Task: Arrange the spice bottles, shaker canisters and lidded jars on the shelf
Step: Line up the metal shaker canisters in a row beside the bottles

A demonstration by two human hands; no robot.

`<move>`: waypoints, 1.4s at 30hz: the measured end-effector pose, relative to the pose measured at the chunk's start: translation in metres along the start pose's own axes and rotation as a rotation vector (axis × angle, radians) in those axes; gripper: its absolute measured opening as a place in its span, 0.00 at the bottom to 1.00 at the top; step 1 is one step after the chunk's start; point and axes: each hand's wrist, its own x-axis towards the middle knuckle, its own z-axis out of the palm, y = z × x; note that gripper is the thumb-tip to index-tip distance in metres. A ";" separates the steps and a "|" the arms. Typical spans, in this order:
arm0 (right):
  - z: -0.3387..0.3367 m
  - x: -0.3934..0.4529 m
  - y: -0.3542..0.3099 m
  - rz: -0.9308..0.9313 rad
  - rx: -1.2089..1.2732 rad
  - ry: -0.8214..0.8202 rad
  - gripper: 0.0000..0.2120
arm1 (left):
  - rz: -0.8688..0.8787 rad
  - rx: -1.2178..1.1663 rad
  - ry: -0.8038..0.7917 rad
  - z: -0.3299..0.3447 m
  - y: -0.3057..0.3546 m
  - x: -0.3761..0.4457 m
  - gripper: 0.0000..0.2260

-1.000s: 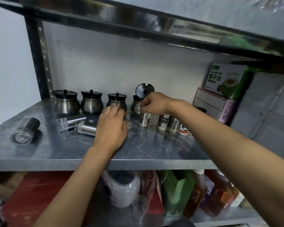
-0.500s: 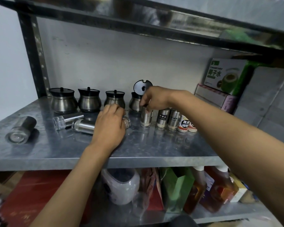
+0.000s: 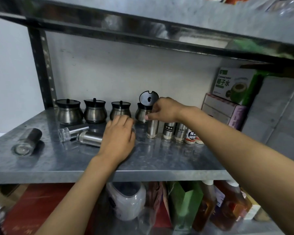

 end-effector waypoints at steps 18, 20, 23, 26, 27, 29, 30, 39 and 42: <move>0.002 -0.003 0.012 -0.016 0.175 0.044 0.11 | -0.064 -0.142 0.109 0.019 0.025 0.008 0.17; 0.004 -0.002 0.013 -0.017 0.138 0.091 0.11 | -0.042 -0.163 0.110 0.017 0.026 0.006 0.18; 0.007 -0.003 0.009 -0.015 0.034 0.105 0.14 | -0.035 -0.189 0.113 0.015 0.026 0.003 0.19; 0.007 -0.003 0.008 -0.004 0.029 0.091 0.08 | -0.048 -0.181 0.112 0.013 0.026 0.001 0.19; 0.006 -0.003 0.007 0.003 0.045 0.078 0.08 | -0.056 -0.184 0.112 0.013 0.026 0.001 0.19; 0.004 -0.003 0.006 0.019 0.069 0.045 0.08 | -0.066 -0.193 0.113 0.013 0.025 0.001 0.19; 0.002 -0.004 0.006 0.024 0.076 0.029 0.09 | -0.070 -0.196 0.113 0.014 0.025 0.001 0.19; -0.006 -0.002 0.006 0.069 0.143 -0.029 0.07 | -0.107 -0.190 0.113 0.016 0.023 0.002 0.17; -0.006 -0.003 0.005 0.065 0.144 0.011 0.10 | -0.118 -0.189 0.106 0.016 0.023 0.002 0.17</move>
